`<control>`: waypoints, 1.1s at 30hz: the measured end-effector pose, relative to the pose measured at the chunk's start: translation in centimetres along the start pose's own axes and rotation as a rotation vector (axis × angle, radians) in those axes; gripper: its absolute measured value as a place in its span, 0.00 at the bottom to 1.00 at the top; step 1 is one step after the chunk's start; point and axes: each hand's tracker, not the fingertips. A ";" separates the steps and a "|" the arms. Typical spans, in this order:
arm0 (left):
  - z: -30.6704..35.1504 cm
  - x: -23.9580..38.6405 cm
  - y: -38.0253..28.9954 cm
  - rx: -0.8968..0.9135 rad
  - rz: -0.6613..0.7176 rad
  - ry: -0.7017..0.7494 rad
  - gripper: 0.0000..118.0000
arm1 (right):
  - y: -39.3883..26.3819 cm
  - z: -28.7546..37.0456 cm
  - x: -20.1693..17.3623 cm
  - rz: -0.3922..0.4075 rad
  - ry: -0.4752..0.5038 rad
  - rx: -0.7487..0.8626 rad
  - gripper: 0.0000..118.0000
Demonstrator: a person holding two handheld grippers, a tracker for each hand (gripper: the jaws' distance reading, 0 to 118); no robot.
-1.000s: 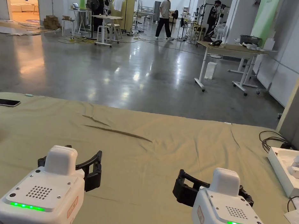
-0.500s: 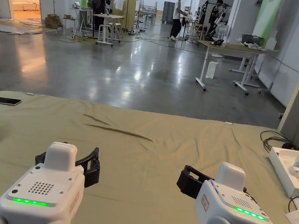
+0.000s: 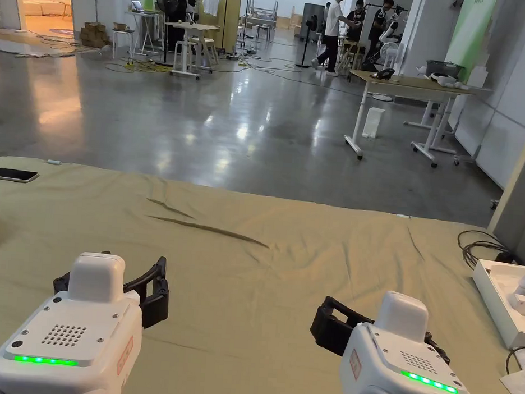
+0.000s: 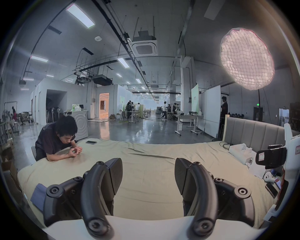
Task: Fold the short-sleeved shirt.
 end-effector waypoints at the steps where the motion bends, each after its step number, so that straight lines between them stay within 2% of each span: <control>1: -0.1 -0.2 0.0 0.003 0.005 -0.005 0.60 | 0.1 -0.1 0.1 -0.012 -0.013 -0.005 0.99; 8: -1.1 -0.5 -0.2 -0.042 -0.010 0.017 0.60 | 0.2 -0.3 0.6 -0.024 0.044 -0.002 0.99; 13: -1.4 -0.8 -0.5 -0.076 0.015 -0.044 0.60 | -0.3 -0.4 0.6 -0.003 0.065 0.042 0.99; 19: -2.0 -0.5 -1.2 -0.101 0.020 -0.012 0.60 | -1.1 -0.4 0.1 0.101 0.022 0.109 0.99; 23: -1.5 0.0 -1.6 -0.058 -0.053 -0.001 0.60 | -1.4 -0.6 -0.2 0.153 -0.029 0.117 0.99; 30: -0.8 0.5 -1.8 -0.025 -0.080 -0.051 0.60 | -1.6 -0.6 0.1 0.123 -0.007 0.126 0.99; 33: -0.6 0.5 -1.6 -0.010 -0.081 -0.037 0.61 | -1.6 -0.4 0.0 0.141 -0.015 0.131 1.00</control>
